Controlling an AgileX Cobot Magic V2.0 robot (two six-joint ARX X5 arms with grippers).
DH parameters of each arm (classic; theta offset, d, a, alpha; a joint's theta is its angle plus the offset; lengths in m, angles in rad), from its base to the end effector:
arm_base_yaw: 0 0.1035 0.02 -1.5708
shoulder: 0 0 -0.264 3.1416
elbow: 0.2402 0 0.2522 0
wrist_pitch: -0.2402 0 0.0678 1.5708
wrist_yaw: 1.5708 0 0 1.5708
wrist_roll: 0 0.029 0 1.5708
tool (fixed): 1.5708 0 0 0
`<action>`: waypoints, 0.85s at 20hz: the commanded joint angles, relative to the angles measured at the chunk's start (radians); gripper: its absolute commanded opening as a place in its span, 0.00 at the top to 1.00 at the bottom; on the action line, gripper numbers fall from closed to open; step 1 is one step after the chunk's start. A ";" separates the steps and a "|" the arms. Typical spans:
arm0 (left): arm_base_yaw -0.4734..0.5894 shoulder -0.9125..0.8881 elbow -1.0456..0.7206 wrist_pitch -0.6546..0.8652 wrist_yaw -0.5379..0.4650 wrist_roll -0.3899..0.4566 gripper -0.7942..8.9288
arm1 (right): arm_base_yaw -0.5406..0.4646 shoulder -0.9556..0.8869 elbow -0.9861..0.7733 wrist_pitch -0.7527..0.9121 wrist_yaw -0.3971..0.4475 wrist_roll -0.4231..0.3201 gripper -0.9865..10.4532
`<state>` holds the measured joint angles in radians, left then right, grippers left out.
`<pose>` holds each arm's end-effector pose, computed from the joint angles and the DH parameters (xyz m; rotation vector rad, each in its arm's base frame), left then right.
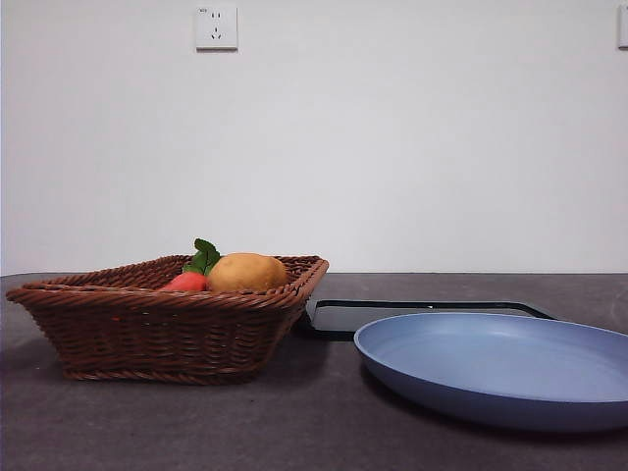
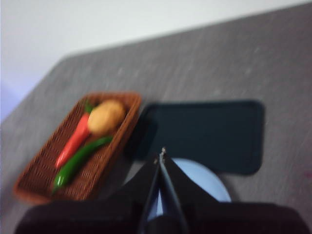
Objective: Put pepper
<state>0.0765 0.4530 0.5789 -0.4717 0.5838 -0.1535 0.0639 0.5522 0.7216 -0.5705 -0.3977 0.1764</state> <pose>0.1056 -0.0079 0.2781 -0.2621 0.3690 -0.4765 0.1127 0.0185 0.3055 0.2382 0.4386 0.4194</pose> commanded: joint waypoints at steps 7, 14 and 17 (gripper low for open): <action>0.001 0.165 0.198 -0.227 0.186 0.226 0.91 | 0.038 0.168 0.257 -0.424 -0.023 -0.282 0.91; 0.001 0.186 0.234 -0.300 0.195 0.256 0.81 | 0.038 0.195 0.270 -0.481 -0.022 -0.297 0.87; 0.001 0.186 0.234 -0.299 0.182 0.256 0.57 | 0.038 0.199 0.270 -0.471 -0.015 -0.270 0.69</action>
<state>0.0765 0.6357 0.7971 -0.7780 0.7689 0.0868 0.0990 0.7441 0.9760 -1.0534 -0.4160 -0.1032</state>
